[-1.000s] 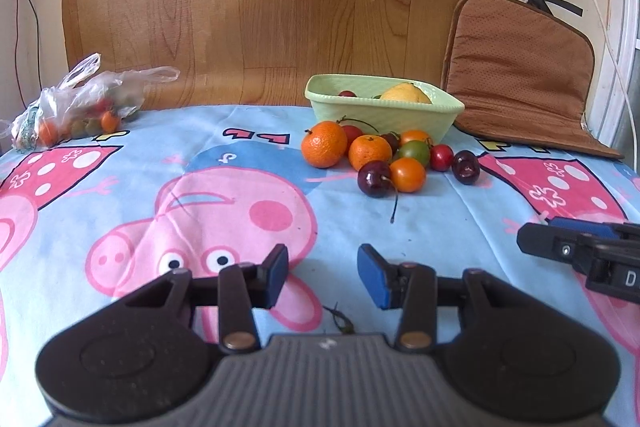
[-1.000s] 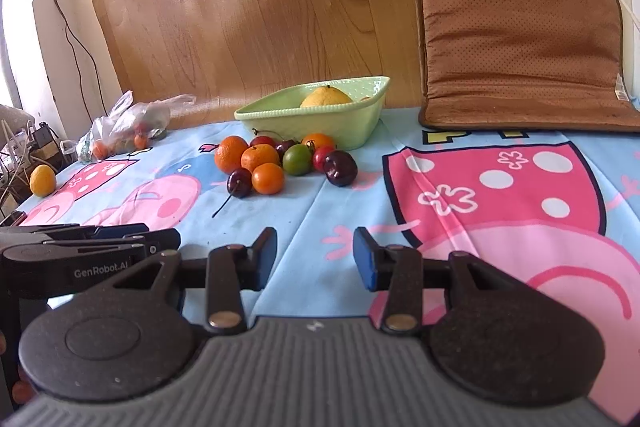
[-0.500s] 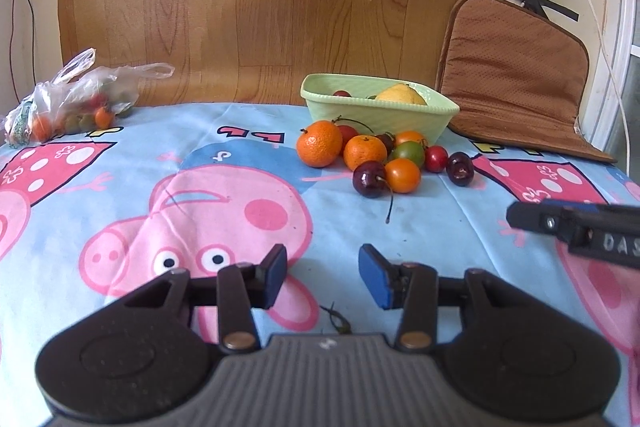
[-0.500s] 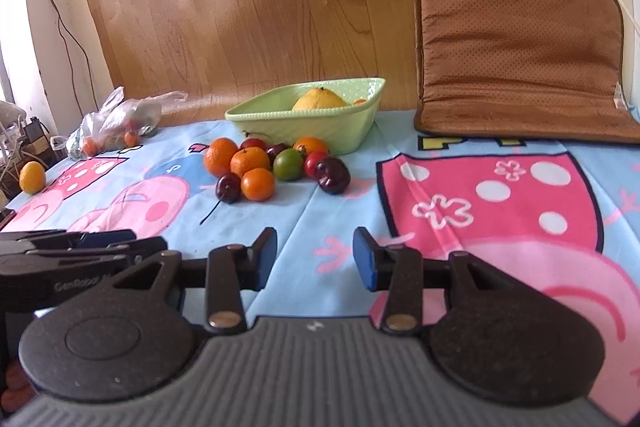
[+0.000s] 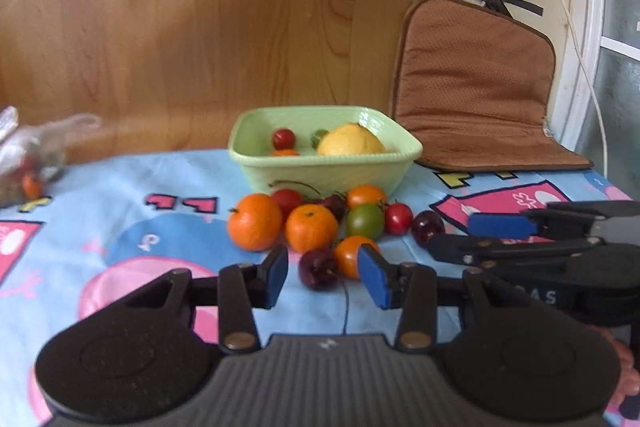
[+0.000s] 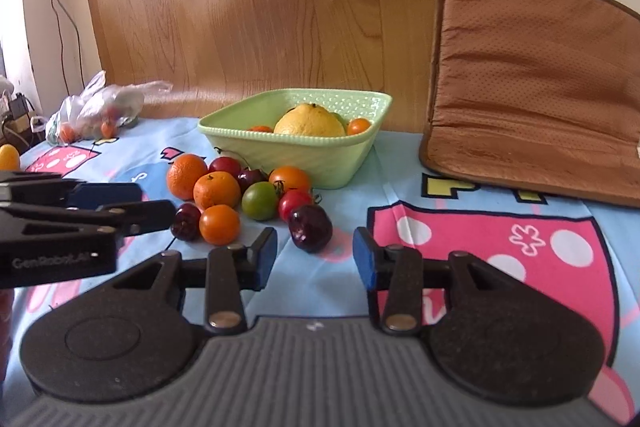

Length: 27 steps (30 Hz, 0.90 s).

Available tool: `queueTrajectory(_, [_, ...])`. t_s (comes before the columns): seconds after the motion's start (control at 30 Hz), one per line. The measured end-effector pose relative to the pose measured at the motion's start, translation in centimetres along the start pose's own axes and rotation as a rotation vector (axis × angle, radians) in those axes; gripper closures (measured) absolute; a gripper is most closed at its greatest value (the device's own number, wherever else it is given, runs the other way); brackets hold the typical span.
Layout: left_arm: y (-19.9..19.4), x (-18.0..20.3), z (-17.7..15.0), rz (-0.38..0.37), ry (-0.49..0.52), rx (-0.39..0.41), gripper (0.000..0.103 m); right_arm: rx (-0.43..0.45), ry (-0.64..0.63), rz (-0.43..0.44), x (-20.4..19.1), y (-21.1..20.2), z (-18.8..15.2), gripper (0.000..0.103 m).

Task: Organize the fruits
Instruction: 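Grasp a dark cherry with the left gripper while the right grasps another cherry, then carry both cherries over the bowl and open both grippers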

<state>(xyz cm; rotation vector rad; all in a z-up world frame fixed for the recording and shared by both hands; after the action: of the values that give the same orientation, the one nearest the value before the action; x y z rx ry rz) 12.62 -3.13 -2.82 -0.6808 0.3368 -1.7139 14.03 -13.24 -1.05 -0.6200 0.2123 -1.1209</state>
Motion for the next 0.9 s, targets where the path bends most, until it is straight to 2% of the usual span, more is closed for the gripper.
queueTrajectory(0.13, [1.4, -0.7, 0.0, -0.076, -0.065, -0.022, 0.063, -0.036, -0.034, 0.029, -0.1, 1.8, 0.5, 0.058])
queueTrajectory(0.23, [1.6, -0.8, 0.1, -0.097, -0.091, -0.027, 0.063, -0.07, -0.022, 0.061, 0.1, 3.1, 0.7, 0.058])
queueTrajectory(0.27, [1.6, -0.8, 0.0, -0.098, -0.092, -0.027, 0.065, -0.078, -0.015, 0.073, 0.1, 3.3, 0.7, 0.059])
queueTrajectory(0.3, [1.4, -0.7, -0.2, -0.094, -0.094, -0.028, 0.075, -0.074, -0.011, 0.086, 0.1, 3.3, 0.8, 0.068])
queueTrajectory(0.33, [1.2, -0.8, -0.4, -0.102, -0.103, -0.04, 0.078, -0.07, -0.014, 0.089, 0.0, 3.2, 0.8, 0.071])
queueTrajectory(0.4, [0.4, -0.8, -0.9, -0.137, -0.14, -0.051, 0.078, -0.06, -0.017, 0.104, -0.2, 2.6, 0.6, 0.071])
queueTrajectory(0.47, [-0.7, -0.7, -1.4, -0.13, -0.126, -0.029, 0.078, -0.052, -0.001, 0.13, -0.8, 1.5, 0.3, 0.071])
queueTrajectory(0.53, [-1.2, -0.8, -1.6, -0.135, -0.123, -0.023, 0.077, -0.041, -0.025, 0.152, -1.8, 0.5, 0.0, 0.071])
queueTrajectory(0.6, [-1.1, -0.9, -1.5, -0.109, -0.113, -0.02, 0.063, -0.039, -0.055, 0.154, -2.7, -0.3, -0.5, 0.071])
queueTrajectory(0.63, [-0.8, -1.0, -1.5, -0.094, -0.105, -0.023, 0.06, -0.039, -0.073, 0.146, -3.0, -0.5, -0.6, 0.071])
queueTrajectory(0.73, [0.3, -1.1, -1.5, -0.085, -0.121, -0.06, 0.059, -0.046, -0.096, 0.132, -3.3, -0.4, -0.5, 0.07])
queueTrajectory(0.77, [0.4, -1.2, -1.6, -0.084, -0.126, -0.063, 0.062, -0.053, -0.099, 0.131, -3.3, -0.2, -0.5, 0.07])
queueTrajectory(0.8, [0.2, -1.3, -1.7, -0.081, -0.125, -0.058, 0.073, -0.053, -0.103, 0.13, -3.3, -0.1, -0.4, 0.07])
queueTrajectory(0.83, [0.1, -1.3, -1.8, -0.091, -0.125, -0.061, 0.077, -0.053, -0.106, 0.129, -3.4, -0.1, -0.4, 0.07])
queueTrajectory(0.9, [-0.7, -1.3, -2.1, -0.078, -0.127, -0.046, 0.077, -0.053, -0.107, 0.127, -3.4, -0.2, -0.5, 0.07])
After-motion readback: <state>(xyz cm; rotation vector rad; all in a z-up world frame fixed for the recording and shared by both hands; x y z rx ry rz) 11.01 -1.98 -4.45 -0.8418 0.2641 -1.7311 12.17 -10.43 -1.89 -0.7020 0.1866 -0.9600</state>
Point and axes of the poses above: each gripper's, at about its wrist camera, not at the fingertips, and y roughly the way its jaws point, x to its right, z to its top, the point moved 6 cm from there along y, roughly the way its jaws point, and after that the axes turned 15 degrees about -y, right-handed, at the moved point
